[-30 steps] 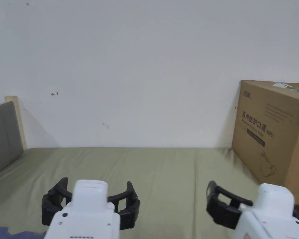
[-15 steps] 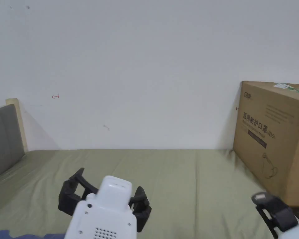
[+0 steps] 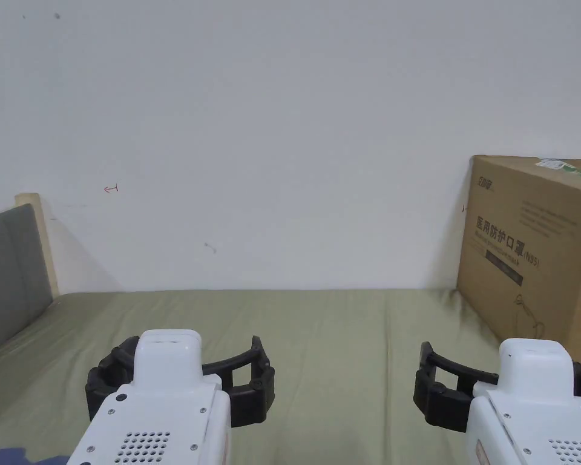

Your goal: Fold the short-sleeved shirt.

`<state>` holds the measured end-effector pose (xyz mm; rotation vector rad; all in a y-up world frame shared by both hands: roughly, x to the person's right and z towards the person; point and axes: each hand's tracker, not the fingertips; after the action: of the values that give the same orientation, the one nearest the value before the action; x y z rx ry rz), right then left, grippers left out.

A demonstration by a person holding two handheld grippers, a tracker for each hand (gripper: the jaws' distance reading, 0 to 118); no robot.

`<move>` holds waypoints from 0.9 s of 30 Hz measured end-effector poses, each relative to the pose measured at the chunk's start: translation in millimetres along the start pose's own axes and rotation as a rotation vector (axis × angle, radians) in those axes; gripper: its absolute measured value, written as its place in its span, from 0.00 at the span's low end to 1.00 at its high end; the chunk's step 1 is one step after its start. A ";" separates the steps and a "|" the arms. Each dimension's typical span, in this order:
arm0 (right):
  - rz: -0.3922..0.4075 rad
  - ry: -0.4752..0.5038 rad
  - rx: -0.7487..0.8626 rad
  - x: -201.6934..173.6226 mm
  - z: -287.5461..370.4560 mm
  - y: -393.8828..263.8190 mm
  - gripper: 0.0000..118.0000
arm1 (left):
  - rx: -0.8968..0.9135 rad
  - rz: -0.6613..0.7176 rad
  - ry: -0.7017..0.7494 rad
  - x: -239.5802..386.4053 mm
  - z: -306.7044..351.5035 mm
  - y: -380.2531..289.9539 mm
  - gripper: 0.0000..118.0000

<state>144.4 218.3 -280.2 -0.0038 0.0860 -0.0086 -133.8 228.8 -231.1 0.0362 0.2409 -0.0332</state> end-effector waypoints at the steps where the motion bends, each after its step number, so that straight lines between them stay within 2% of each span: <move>1: -0.008 0.005 0.002 1.2 0.6 0.1 1.00 | 0.001 0.009 -0.001 -1.0 -2.3 -1.5 1.00; 6: -0.057 0.009 0.066 9.6 7.2 -0.4 1.00 | 0.005 0.034 0.000 -4.8 7.5 -1.7 1.00; 8: -0.052 0.014 0.067 9.8 6.8 -0.4 1.00 | -0.001 0.034 -0.005 -4.4 6.3 -3.3 1.00; 11: 0.020 -0.020 0.010 3.1 4.3 -0.8 1.00 | -0.002 0.027 -0.001 -3.5 9.4 -2.1 1.00; 14: 0.007 0.029 -0.010 3.3 3.2 -2.9 1.00 | 0.004 0.025 -0.004 -2.3 11.8 -0.5 1.00; 27: -0.016 0.026 -0.006 2.5 5.0 0.9 1.00 | 0.001 0.018 -0.022 -3.8 11.7 1.6 1.00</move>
<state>147.3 219.3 -275.4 -0.0100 0.1121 -0.0245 -134.6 230.0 -218.7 0.0385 0.2182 -0.0160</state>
